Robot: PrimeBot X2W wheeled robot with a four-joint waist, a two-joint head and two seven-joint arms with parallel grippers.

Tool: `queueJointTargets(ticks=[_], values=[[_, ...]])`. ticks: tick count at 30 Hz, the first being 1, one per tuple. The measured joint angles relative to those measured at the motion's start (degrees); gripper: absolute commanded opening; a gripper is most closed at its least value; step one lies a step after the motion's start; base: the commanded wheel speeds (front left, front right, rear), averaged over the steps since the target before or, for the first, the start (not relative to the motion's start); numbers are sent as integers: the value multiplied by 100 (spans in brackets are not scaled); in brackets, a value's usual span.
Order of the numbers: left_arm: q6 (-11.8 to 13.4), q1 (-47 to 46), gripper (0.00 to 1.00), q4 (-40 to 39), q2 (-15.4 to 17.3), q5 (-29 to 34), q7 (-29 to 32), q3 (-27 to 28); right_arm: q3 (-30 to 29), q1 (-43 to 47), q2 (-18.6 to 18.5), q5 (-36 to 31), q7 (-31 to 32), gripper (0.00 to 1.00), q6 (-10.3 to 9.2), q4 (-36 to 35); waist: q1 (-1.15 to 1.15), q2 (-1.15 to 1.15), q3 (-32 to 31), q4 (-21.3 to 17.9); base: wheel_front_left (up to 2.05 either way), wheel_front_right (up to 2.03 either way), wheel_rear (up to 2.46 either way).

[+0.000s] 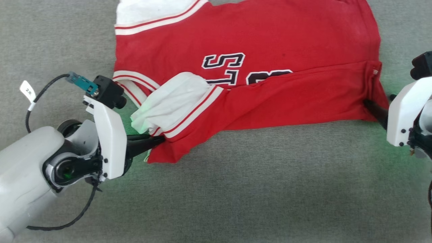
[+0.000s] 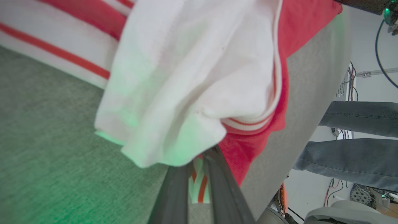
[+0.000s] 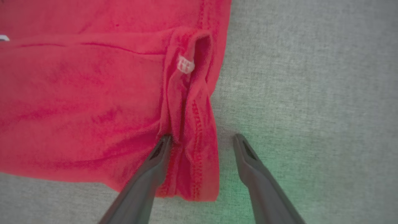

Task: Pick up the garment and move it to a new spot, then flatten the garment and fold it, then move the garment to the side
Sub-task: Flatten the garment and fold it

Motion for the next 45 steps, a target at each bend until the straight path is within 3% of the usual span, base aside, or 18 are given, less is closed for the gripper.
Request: queueJointTargets(ticks=[2, 9, 24, 29, 30, 31, 32, 33, 35, 40, 45], values=[[0, -3, 0, -5, -60, 67, -105, -10, 7, -18, -66, 16, 155, 1, 0, 0, 0, 0, -2, 67, 0, 0, 0], [1, 111, 0, -134, 10, 68, -470, -21, -172, 324, -63, 196, 100, 0, 1, -225, 0, 0, -161, 172, 0, 0, 0], [1, 1057, 0, -1571, 1358, -149, -916, -171, -683, 2215, -378, 672, 655, 0, 1, -1622, 0, 0, -585, 175, 0, 0, 0], [1, 1309, 0, -1846, 1553, -98, -1171, -216, -888, 2650, -288, 715, 719, 0, 1, -1980, 0, 0, -598, 179, 0, 0, 0], [1, 1343, 0, -1853, 1556, -101, -1235, -211, -920, 2680, -264, 716, 682, 2, 1, -2027, 0, 0, -600, 178, 0, 0, 0], [1, 1368, 0, -1850, 1551, -101, -1262, -213, -953, 2687, -248, 715, 612, 33, 1, -2046, 0, 0, -604, 177, 0, 0, 0], [1, 1373, 5, -1838, 1544, -99, -1290, -214, -969, 2687, -235, 701, 543, 87, 1, -2062, 0, 0, -608, 175, 0, 0, 0], [1, 1373, 44, -1816, 1537, -74, -1356, -203, -972, 2687, -216, 681, 468, 100, 1, -2084, 0, 0, -617, 174, 0, 0, 0], [1, 1373, 100, -1788, 1530, -74, -1430, -187, -1051, 2687, -133, 635, 271, 100, 1, -2094, 0, 0, -632, 171, 0, 0, 0], [1, 1376, 100, -1740, 1619, -21, -1820, -7, -1191, 2617, 34, 345, -423, 100, 0, -2317, 0, 0, -647, 124, 0, 0, 0], [1, 1236, 100, -1295, 1689, 254, -2762, 428, -895, 2292, 337, -68, -1527, 100, 0, -2379, 0, 0, -627, -57, 0, 0, 0]])
